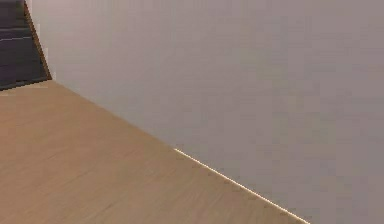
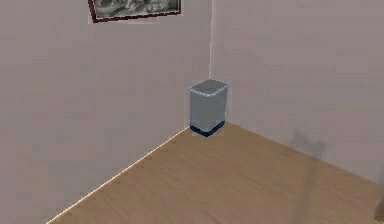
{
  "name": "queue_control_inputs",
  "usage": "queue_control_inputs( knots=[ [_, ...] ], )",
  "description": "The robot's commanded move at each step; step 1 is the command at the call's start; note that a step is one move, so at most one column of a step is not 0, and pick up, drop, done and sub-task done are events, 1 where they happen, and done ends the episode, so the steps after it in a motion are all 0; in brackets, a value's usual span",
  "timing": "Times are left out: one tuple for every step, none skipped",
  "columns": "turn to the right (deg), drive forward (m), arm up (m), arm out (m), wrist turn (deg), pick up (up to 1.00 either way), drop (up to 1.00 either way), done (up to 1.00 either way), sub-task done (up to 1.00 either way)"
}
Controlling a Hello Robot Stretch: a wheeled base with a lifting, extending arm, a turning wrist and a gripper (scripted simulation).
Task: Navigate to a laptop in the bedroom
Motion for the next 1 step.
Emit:
queue_control_inputs(
  knots=[
    [-45.0,0.00,0.00,0.00,0.0,0.00,0.00,0.00,0.00]
  ],
)
